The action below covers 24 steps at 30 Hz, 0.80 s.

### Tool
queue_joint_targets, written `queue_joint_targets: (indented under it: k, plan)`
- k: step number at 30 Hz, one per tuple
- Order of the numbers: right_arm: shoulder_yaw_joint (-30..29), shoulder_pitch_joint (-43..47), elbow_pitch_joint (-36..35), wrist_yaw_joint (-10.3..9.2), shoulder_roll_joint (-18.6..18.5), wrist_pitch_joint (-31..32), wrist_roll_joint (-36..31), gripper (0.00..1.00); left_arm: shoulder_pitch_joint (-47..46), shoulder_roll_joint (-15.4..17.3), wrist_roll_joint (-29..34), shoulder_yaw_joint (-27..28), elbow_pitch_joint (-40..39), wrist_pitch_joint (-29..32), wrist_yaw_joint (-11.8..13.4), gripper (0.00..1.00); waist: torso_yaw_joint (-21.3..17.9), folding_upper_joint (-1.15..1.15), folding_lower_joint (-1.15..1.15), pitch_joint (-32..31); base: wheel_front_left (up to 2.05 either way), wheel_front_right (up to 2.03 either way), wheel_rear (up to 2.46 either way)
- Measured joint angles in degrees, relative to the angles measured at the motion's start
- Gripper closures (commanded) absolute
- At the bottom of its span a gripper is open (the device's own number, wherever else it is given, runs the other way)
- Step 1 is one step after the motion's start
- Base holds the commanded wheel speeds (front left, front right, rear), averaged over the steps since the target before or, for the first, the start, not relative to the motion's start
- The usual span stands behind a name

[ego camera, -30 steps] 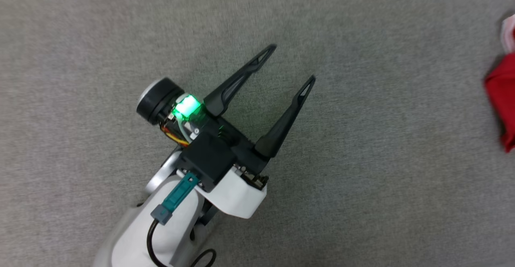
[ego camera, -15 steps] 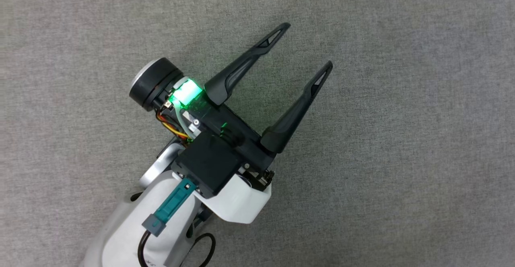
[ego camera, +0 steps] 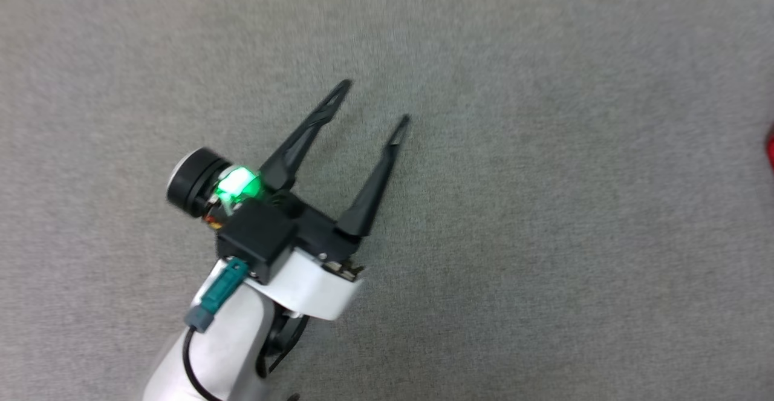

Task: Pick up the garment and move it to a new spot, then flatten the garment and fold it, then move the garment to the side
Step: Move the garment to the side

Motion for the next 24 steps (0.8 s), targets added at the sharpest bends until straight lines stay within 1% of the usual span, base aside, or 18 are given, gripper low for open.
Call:
queue_joint_targets:
  k: [4,7,10,13,16,22,24]
  plan:
    - [0.1,1.1,-5.5,-0.01,2.9,0.0,2.4,0.00,3.7,1.0,-1.8,3.0,1.5,-0.2,1.2,0.00,0.1,0.00,-0.01,-5.1,0.00,0.00,0.00]
    - [-1.1,4.1,-10.3,-0.01,5.8,-0.2,6.2,0.00,6.6,1.2,-2.6,4.9,2.0,-0.2,2.2,0.00,0.3,0.00,-0.02,-8.9,0.00,0.00,0.00]
    - [-2.5,7.5,-15.6,-0.02,7.8,-1.0,7.6,0.00,9.3,1.2,-3.3,6.7,2.5,-0.2,2.9,0.00,0.7,0.00,-0.02,-12.3,0.00,0.00,0.00]
    - [-5.3,11.8,-20.9,-0.01,11.6,-2.0,9.0,0.00,12.2,1.1,-3.4,8.0,3.2,-0.3,3.7,0.00,1.3,0.00,-0.02,-15.4,0.00,0.00,0.00]
    - [-9.2,16.7,-26.1,-0.02,15.8,-3.4,9.1,0.00,14.7,0.3,-3.9,9.0,4.1,-0.3,4.2,0.00,2.1,0.00,-0.02,-18.0,0.00,0.00,0.00]
    - [-14.2,26.9,-36.1,-0.02,24.8,-6.6,7.7,0.00,18.6,-1.0,-4.1,11.1,5.8,-0.3,4.4,0.00,4.3,0.00,-0.02,-21.4,0.00,0.00,0.00]
    - [-15.2,29.9,-38.7,-0.02,27.9,-7.7,6.9,0.00,19.6,-2.4,-4.0,12.4,5.9,-0.3,4.4,0.00,5.0,0.00,-0.02,-22.3,0.00,0.00,0.00]
